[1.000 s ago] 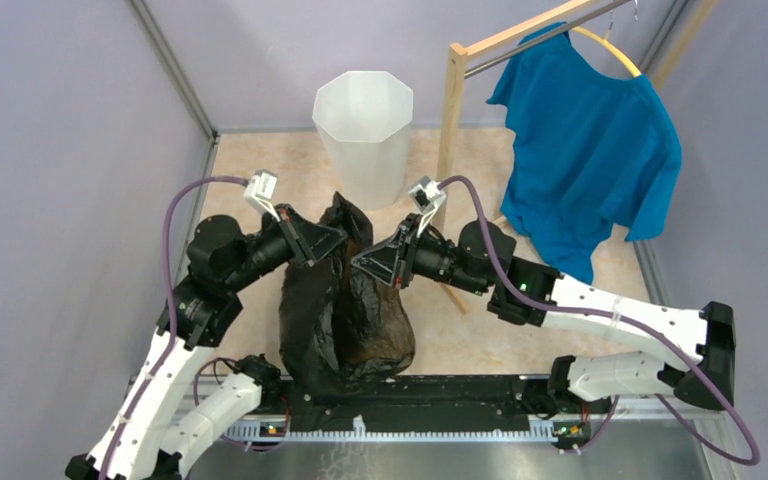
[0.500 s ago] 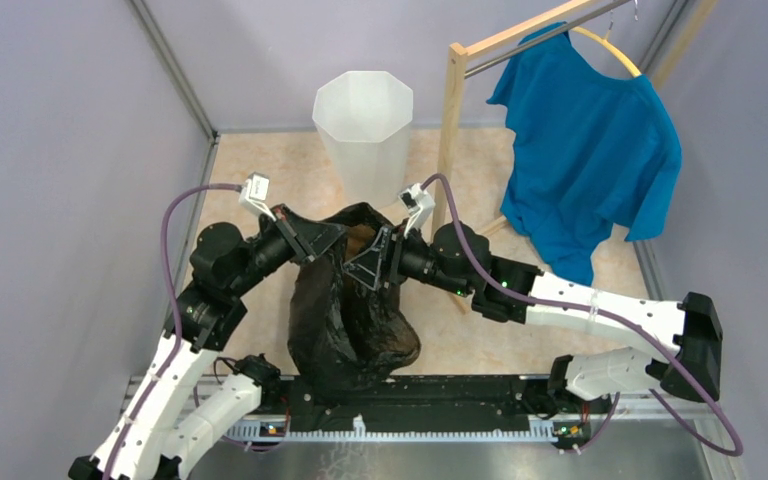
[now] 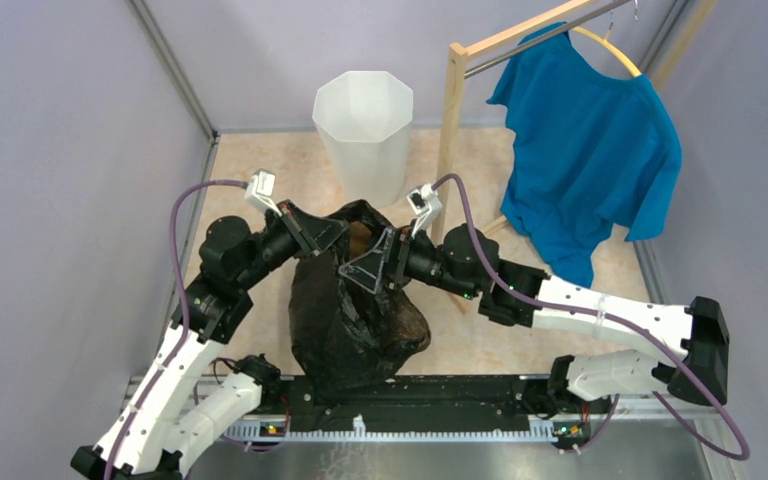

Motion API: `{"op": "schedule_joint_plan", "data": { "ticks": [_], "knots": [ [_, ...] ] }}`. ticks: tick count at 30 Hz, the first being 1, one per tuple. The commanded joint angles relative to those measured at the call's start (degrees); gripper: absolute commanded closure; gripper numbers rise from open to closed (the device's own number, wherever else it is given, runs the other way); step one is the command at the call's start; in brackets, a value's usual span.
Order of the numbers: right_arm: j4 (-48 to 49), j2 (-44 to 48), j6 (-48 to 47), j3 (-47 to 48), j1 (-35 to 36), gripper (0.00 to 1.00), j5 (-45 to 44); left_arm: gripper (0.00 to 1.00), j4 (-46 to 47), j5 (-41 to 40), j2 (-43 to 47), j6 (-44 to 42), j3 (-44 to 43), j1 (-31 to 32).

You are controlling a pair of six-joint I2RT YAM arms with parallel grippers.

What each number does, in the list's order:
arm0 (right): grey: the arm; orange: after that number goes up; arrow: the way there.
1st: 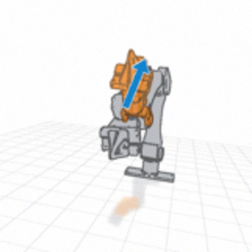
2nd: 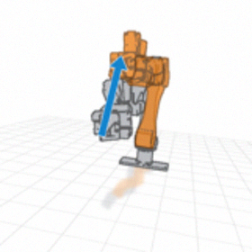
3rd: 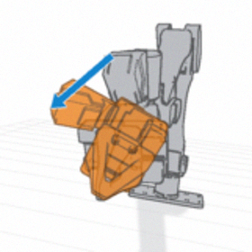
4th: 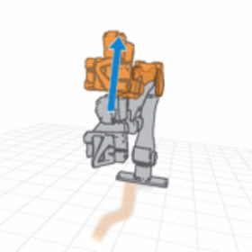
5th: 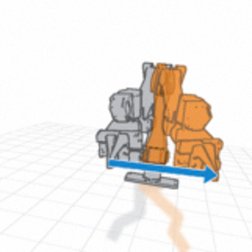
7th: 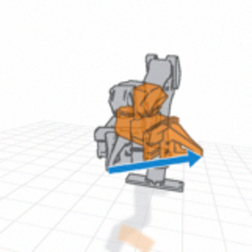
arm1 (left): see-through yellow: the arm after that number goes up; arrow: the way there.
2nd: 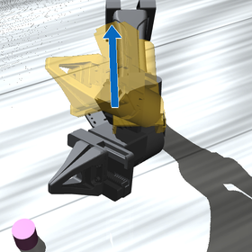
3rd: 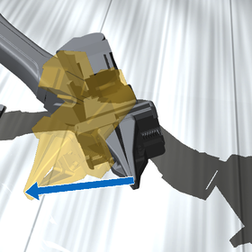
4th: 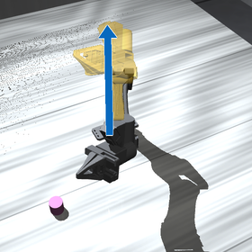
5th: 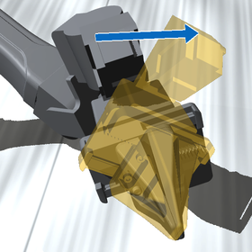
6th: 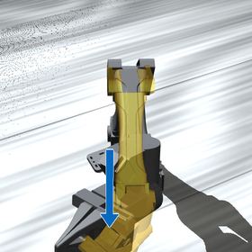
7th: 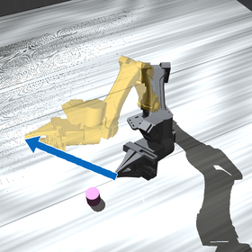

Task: Put the trash bags into the trash bin

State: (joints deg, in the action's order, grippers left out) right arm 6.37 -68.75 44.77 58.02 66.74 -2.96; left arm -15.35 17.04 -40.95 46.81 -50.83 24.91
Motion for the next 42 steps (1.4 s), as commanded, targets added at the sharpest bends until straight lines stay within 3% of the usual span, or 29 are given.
{"op": "schedule_joint_plan", "data": {
  "ticks": [1, 6, 8, 10, 11, 12, 13, 15, 16, 18, 19, 25, 29, 37, 42],
  "knots": [
    [0.42, -1.26, -2.05, 2.27, 1.59, 0.17, -1.55, 1.00, 3.87, 0.01, -1.00, -0.07, 0.86, 0.05],
    [-10.12, -6.00, -7.17, 8.65, 4.34, 0.13, -9.86, 1.00, 4.36, 0.10, -1.28, 0.39, 1.01, 0.05],
    [-13.05, -7.19, -9.43, 10.54, 6.33, 0.19, -15.04, 1.00, 4.25, 0.04, -1.41, 0.05, 0.84, 0.03],
    [-14.41, -7.13, -10.98, 11.30, 6.93, 0.50, -17.41, 1.00, 3.26, -0.50, -1.37, -0.79, 0.26, 0.03],
    [-13.96, -6.33, -11.40, 10.69, 6.91, 0.68, -17.95, 0.95, 2.44, -0.92, -1.29, -1.60, -0.17, 0.01],
    [-13.27, -5.09, -11.75, 9.72, 6.91, 0.89, -18.76, 0.84, 1.36, -1.38, -1.15, -2.61, -0.72, 0.04],
    [-12.50, -3.45, -11.88, 8.29, 6.93, 0.99, -19.58, 0.68, -0.19, -2.47, -0.84, -3.95, -1.48, 0.01],
    [-10.27, 0.48, -13.59, 4.01, 6.95, 1.00, -20.80, 0.35, -5.14, -5.62, 0.42, -6.67, -3.19, 0.03],
    [-9.46, 2.75, -14.59, 1.87, 6.92, 1.00, -21.34, 0.25, -7.61, -7.70, 1.24, -7.89, -4.17, -0.01],
    [-9.15, 7.19, -15.60, -2.28, 6.93, 1.00, -22.97, 0.10, -12.01, -11.65, 3.84, -10.14, -5.87, -0.01],
    [-9.22, 9.33, -16.01, -4.26, 6.87, 1.00, -23.99, 0.07, -13.87, -14.04, 4.92, -11.14, -6.59, 0.01],
    [-9.30, 23.42, -18.00, -14.58, 6.87, 1.00, -26.40, 0.02, -22.62, -24.68, 8.92, -14.82, -7.83, 0.01],
    [-10.20, 30.53, -19.19, -19.36, 6.87, 1.00, -26.32, 0.01, -21.63, -25.95, 6.14, -15.80, -6.34, 0.03],
    [-15.86, 38.17, -18.58, -21.08, 6.84, 1.00, -27.09, 0.01, -11.40, -24.95, -14.65, -20.30, -18.64, -0.03],
    [-19.02, 42.87, -18.89, -22.31, 6.90, 1.00, -28.15, 0.01, -4.99, -32.48, -28.00, -21.75, -28.73, -0.55]
  ]
}}
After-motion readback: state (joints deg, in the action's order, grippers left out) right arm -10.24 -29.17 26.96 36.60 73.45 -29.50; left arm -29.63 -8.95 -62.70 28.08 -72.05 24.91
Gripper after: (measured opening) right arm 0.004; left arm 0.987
